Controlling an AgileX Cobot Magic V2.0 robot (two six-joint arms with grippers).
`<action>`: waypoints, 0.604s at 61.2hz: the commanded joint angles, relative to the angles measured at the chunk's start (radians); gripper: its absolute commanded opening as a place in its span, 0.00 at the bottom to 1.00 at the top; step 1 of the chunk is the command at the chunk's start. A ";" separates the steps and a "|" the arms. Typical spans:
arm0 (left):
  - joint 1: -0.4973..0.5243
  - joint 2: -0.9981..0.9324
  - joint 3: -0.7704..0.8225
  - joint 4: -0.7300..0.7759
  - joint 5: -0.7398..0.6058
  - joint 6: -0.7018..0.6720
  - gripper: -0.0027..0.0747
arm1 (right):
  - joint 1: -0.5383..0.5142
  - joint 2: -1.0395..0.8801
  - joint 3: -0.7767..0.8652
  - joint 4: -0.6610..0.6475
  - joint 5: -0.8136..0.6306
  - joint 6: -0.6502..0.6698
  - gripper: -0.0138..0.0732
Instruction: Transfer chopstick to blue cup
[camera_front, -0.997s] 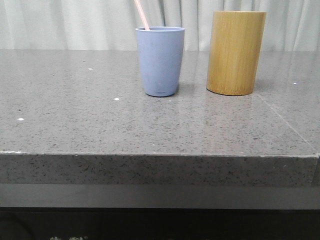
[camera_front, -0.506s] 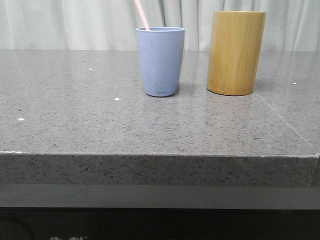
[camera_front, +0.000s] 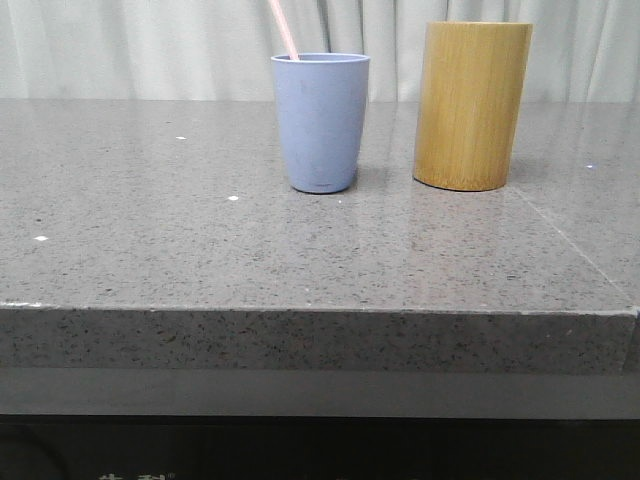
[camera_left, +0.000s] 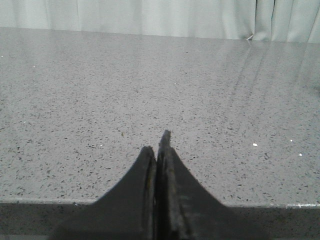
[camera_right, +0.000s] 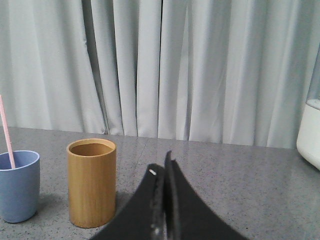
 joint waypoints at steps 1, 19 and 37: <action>0.002 -0.024 0.008 -0.008 -0.087 -0.009 0.01 | -0.006 0.012 -0.023 -0.001 -0.085 -0.007 0.09; 0.002 -0.024 0.008 -0.008 -0.087 -0.009 0.01 | -0.006 0.012 -0.023 -0.001 -0.085 -0.007 0.09; 0.002 -0.024 0.008 -0.008 -0.087 -0.009 0.01 | -0.006 0.012 -0.011 -0.001 -0.079 -0.007 0.09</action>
